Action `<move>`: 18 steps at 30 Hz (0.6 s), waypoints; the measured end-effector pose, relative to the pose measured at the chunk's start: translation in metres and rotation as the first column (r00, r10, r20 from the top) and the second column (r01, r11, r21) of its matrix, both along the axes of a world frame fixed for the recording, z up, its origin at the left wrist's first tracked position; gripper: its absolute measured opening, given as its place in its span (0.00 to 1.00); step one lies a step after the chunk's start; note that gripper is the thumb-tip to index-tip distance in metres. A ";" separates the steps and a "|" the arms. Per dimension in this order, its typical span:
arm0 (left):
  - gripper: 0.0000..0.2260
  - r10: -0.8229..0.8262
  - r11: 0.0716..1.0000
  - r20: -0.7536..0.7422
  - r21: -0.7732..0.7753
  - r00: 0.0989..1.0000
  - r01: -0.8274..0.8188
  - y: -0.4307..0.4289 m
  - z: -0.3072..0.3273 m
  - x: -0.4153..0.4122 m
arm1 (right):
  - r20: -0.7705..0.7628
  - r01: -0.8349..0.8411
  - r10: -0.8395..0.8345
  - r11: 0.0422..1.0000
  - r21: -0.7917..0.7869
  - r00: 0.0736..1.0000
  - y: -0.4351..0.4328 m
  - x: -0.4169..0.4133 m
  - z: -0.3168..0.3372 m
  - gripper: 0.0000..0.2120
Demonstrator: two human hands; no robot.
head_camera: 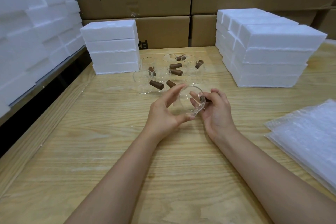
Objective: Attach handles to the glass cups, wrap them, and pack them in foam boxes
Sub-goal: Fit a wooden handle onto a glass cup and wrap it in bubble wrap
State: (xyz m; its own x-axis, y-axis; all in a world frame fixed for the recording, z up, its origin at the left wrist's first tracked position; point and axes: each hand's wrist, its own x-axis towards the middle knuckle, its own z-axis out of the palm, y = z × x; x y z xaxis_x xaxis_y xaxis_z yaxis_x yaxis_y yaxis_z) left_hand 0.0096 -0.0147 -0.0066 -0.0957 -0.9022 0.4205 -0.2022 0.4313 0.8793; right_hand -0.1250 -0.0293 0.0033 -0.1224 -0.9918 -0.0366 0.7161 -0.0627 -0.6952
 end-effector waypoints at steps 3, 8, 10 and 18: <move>0.37 0.000 1.000 0.008 0.021 1.000 0.000 0.001 0.001 0.000 | -0.020 0.014 -0.014 1.000 0.006 1.000 0.001 -0.001 0.001 0.12; 0.37 -0.011 0.998 -0.016 0.056 1.000 0.012 0.002 0.002 -0.002 | -0.081 0.048 -0.051 0.998 -0.031 0.995 0.002 -0.001 0.000 0.10; 0.36 -0.006 0.998 -0.023 0.069 1.000 0.008 0.002 0.003 -0.002 | -0.105 0.051 -0.057 0.997 -0.061 0.993 0.003 -0.002 0.000 0.08; 0.34 -0.021 0.990 -0.032 0.136 0.999 0.025 -0.001 -0.002 -0.001 | -0.216 0.024 -0.064 0.983 -0.183 0.974 0.005 -0.005 0.001 0.07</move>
